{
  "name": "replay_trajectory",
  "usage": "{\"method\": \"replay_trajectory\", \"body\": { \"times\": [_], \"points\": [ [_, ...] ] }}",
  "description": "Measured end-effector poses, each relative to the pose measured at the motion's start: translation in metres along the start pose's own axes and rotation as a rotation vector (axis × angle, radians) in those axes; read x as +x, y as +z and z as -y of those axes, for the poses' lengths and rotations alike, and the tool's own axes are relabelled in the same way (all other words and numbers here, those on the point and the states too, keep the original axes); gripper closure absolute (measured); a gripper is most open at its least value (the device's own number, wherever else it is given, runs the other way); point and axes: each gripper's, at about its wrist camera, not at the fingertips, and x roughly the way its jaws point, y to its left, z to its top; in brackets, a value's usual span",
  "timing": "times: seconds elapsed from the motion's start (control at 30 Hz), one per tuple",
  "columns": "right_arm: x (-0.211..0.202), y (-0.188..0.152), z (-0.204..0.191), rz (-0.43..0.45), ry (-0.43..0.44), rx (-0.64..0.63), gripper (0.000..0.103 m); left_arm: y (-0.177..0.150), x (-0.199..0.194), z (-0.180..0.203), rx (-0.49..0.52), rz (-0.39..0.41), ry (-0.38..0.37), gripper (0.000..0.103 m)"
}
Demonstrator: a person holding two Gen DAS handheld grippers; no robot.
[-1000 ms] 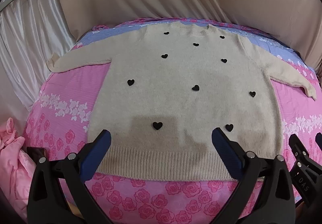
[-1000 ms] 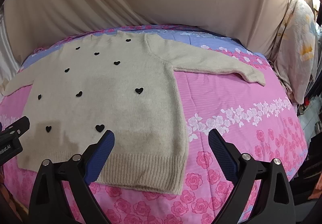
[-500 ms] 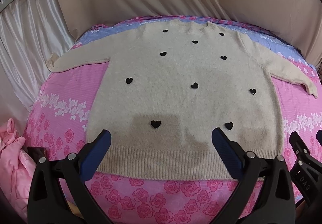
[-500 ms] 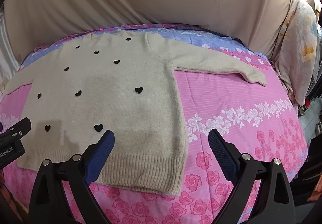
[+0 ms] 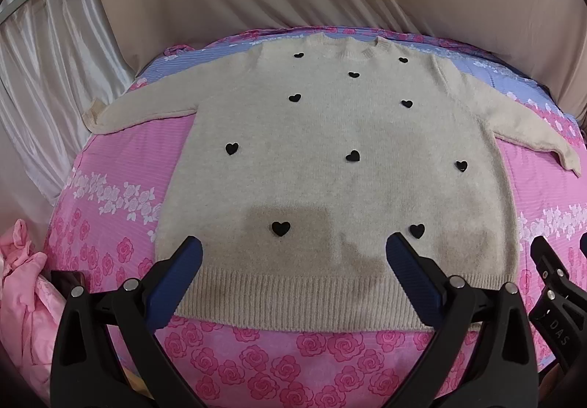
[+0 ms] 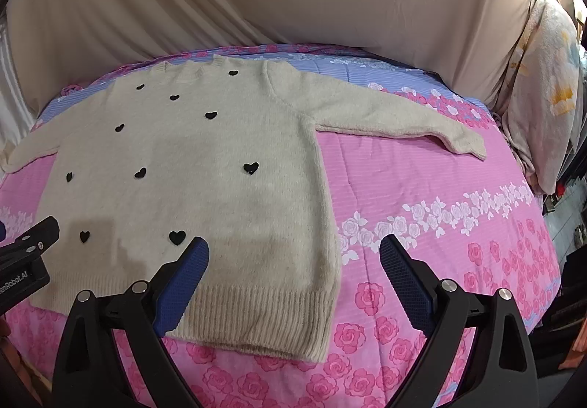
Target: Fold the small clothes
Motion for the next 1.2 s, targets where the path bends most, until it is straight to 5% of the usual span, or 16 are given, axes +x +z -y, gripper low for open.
{"method": "replay_trajectory", "body": {
  "times": [1.2],
  "points": [
    [0.013,0.003,0.002,-0.025,0.005,-0.012,0.011,0.005,0.012,0.004,0.009,-0.026,0.008,0.005]
  ]
}}
